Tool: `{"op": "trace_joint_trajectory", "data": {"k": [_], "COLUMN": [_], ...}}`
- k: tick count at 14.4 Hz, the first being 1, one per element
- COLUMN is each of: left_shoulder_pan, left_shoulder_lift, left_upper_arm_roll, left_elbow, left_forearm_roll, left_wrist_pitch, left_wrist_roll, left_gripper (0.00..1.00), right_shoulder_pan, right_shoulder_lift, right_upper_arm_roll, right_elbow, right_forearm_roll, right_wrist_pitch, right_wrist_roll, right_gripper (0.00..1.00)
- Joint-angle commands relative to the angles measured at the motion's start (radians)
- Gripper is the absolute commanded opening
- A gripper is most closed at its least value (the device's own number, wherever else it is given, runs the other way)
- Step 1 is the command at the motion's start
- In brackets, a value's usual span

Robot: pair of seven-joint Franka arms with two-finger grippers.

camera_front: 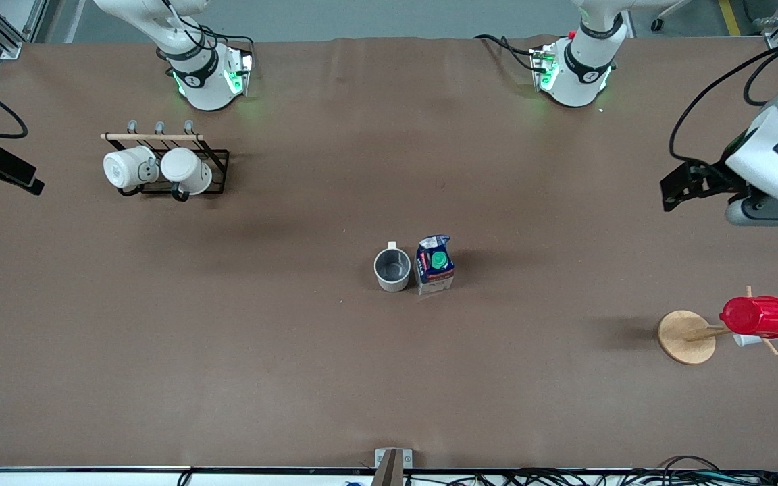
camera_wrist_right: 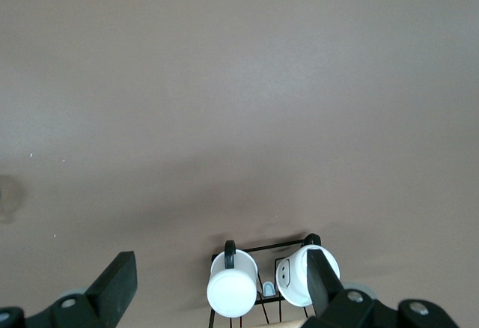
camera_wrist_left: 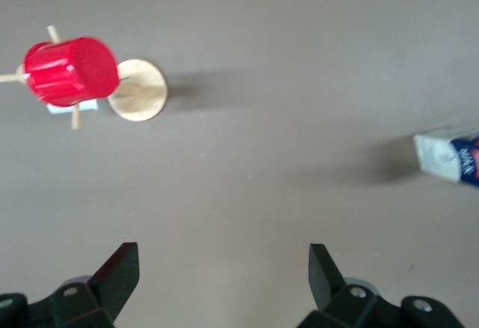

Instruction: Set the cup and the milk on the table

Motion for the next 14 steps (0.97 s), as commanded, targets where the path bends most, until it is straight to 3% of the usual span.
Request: {"op": "trace_joint_trajectory", "data": {"k": [1, 3, 10, 14], "left_shoulder_pan": [-0.034, -0.028, -0.028, -0.027], "left_shoulder_lift": [-0.140, -0.179, -0.158, -0.153], "left_upper_arm_roll": [0.069, 0.076, 0.082, 0.080], "left_elbow": [-0.154, -0.193, -0.141, -0.133], "left_forearm_roll": [-0.023, -0.045, -0.039, -0.104], "left_wrist_pitch": [0.003, 0.003, -0.002, -0.040], "left_wrist_roll": [0.054, 0.052, 0.040, 0.031], "left_gripper": [1.00, 1.00, 1.00, 1.00], "right_shoulder_pan": [-0.020, -0.020, -0.020, -0.020], "right_shoulder_lift": [-0.036, -0.036, -0.036, -0.036], "right_upper_arm_roll": [0.017, 0.017, 0.017, 0.014], "right_elbow": [-0.039, -0.039, -0.039, -0.038], "right_forearm_roll": [0.015, 0.015, 0.015, 0.015], "right_wrist_pitch": [0.008, 0.008, 0.008, 0.006], "right_wrist_roll": [-0.003, -0.003, -0.004, -0.007], "right_gripper": [1.00, 1.00, 1.00, 1.00]}}
